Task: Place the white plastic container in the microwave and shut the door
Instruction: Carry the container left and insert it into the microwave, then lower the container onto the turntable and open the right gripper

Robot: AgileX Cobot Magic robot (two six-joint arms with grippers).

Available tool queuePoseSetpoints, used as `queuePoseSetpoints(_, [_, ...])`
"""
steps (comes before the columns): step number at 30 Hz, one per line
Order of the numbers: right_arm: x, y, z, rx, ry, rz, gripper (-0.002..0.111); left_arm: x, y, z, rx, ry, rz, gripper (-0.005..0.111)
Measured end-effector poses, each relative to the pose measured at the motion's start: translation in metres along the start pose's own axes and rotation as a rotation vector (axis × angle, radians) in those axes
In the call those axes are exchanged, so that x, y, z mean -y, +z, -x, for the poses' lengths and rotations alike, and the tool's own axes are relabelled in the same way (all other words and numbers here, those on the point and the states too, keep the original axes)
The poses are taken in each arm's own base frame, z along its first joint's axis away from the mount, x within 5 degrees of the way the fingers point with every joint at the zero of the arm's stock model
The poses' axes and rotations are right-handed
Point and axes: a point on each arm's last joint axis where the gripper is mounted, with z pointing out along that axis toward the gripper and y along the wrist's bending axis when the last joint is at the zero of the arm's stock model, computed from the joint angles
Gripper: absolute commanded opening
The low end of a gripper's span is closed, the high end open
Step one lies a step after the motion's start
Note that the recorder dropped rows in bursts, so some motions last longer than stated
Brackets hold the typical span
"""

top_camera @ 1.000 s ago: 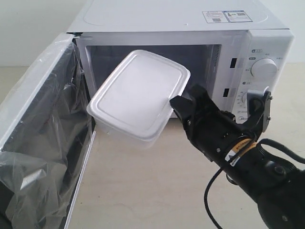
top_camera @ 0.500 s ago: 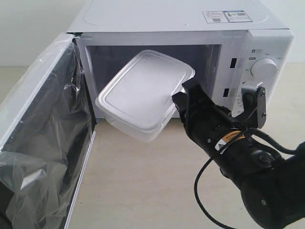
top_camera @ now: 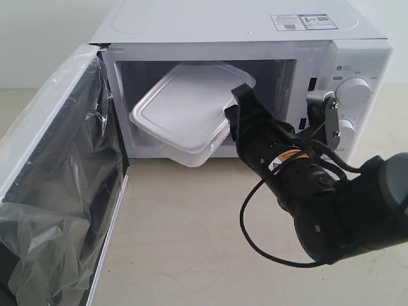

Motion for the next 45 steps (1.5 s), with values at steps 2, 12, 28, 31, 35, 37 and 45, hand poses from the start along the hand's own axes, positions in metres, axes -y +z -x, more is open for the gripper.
queuePoseSetpoints(2, [0.000,0.002,0.004,0.016,-0.007,-0.006,0.000,0.000,0.000,0.000,0.000,0.000,0.000,0.004])
queuePoseSetpoints(12, [-0.006,0.022,0.006,0.068,0.006,-0.035,0.000,0.000,0.000,0.000,0.000,0.000,0.000,0.004])
queuePoseSetpoints(28, [-0.011,0.054,0.000,0.126,0.019,-0.054,0.000,0.000,0.000,0.000,0.000,0.000,0.000,0.004])
queuePoseSetpoints(31, [-0.014,0.058,0.001,0.141,0.006,-0.053,0.000,0.000,0.000,0.000,0.000,0.000,0.000,0.004])
queuePoseSetpoints(35, [-0.013,0.061,0.000,0.140,-0.003,-0.058,0.000,0.000,0.000,0.000,0.000,0.000,0.000,0.004])
queuePoseSetpoints(37, [-0.010,0.061,-0.002,0.133,-0.006,-0.071,0.000,0.000,0.000,0.000,0.000,0.000,0.000,0.004])
queuePoseSetpoints(45, [-0.007,0.062,-0.002,0.131,-0.014,-0.087,0.000,0.000,0.000,0.000,0.000,0.000,0.000,0.004])
